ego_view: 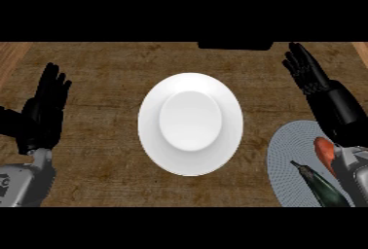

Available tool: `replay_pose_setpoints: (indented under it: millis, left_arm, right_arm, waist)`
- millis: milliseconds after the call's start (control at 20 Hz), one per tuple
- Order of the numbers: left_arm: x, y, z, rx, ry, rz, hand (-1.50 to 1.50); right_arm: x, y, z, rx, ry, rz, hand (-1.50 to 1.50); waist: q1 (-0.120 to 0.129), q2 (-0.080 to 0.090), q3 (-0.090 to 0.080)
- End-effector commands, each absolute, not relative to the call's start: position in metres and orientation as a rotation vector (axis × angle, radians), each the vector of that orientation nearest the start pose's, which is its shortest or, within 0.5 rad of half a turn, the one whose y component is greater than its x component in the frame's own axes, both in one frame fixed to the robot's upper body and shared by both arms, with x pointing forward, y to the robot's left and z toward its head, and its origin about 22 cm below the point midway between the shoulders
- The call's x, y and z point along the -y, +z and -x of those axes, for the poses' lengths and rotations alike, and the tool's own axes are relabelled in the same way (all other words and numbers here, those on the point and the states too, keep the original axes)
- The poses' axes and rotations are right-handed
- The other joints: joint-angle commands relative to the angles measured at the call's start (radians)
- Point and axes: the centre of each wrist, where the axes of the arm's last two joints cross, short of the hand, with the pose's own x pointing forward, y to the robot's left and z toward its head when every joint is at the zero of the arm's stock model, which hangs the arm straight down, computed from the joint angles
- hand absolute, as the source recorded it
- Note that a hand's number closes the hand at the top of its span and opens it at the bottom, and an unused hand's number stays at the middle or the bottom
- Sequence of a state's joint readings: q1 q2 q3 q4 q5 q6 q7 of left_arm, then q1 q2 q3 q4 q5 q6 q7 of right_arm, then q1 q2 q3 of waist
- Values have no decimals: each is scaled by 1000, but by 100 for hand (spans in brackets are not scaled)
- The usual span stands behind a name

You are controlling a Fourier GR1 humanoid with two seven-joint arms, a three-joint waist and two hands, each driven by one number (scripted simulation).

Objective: Pick the sweet potato from the placemat and place it in the plate

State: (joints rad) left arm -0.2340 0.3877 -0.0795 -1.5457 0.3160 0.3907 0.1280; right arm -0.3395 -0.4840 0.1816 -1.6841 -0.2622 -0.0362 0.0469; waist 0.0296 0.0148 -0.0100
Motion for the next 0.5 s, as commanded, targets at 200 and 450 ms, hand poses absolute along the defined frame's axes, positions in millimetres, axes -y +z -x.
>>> replay_pose_setpoints:
  millis: [200, 450]
  left_arm:
    - [-259, 49, -297, 1604, -127, -279, 0]
    - [-253, 45, -292, 1563, -188, -239, 0]
  right_arm:
    - [244, 121, -298, 1638, 232, -331, -150]
    - [273, 95, -275, 1637, 911, 203, 150]
  waist:
    - [-51, -11, 10]
    - [-52, -11, 12]
